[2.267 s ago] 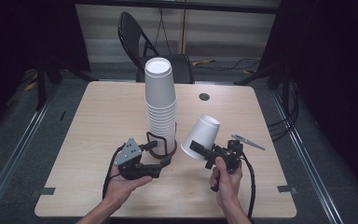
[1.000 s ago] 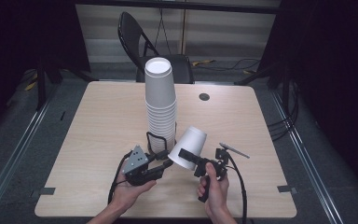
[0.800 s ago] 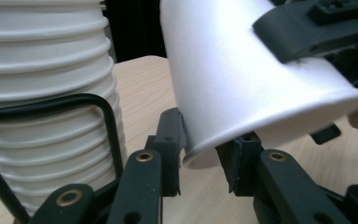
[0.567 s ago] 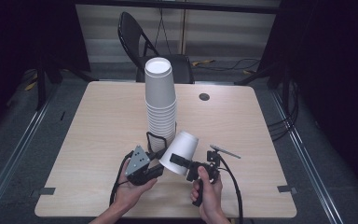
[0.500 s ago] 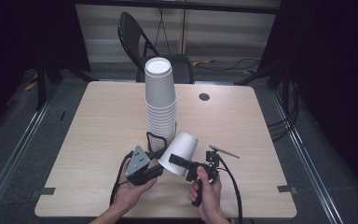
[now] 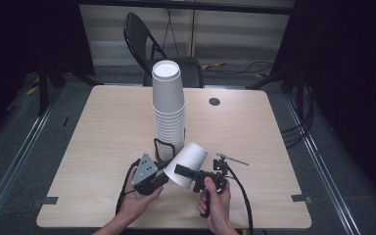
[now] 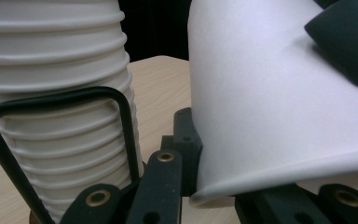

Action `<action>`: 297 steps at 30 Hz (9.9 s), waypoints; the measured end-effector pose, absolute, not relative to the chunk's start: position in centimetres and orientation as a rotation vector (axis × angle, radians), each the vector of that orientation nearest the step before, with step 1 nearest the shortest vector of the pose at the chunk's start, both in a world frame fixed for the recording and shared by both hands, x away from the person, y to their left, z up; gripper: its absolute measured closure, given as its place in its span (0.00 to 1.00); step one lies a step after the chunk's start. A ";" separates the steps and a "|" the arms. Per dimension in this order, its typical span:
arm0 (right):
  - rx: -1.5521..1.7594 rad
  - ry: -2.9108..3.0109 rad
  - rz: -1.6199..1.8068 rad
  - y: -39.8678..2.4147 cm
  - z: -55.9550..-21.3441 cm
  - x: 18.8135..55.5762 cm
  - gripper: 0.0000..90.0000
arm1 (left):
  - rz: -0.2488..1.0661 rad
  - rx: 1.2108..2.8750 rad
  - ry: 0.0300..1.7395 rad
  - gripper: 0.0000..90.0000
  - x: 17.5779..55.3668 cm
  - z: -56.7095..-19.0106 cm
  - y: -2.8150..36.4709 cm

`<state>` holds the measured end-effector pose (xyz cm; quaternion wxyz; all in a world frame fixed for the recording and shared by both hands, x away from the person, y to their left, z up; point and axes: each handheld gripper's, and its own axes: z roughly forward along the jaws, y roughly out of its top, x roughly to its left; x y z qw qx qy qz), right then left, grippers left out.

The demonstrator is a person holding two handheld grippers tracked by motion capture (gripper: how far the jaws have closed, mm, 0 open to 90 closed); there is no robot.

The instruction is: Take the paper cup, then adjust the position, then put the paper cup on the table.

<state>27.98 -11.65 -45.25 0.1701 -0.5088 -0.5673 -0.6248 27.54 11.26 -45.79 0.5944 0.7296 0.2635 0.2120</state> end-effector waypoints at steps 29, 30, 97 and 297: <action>-1.629 -1.772 -1.919 -16.1 -43.4 30.3 0.14 | 0.225 1.854 0.691 0.95 27.8 -45.4 12.3; -1.639 -1.798 -1.929 -16.2 -43.3 30.2 0.14 | 0.211 1.860 0.690 0.95 27.9 -45.4 12.5; -0.367 -3.328 -1.615 -11.1 -45.1 23.8 0.13 | 0.012 2.472 0.771 0.96 31.3 -40.5 10.1; -1.649 -2.636 -1.835 -17.3 -47.4 40.4 0.12 | 0.375 1.834 0.913 0.21 28.6 -46.7 19.4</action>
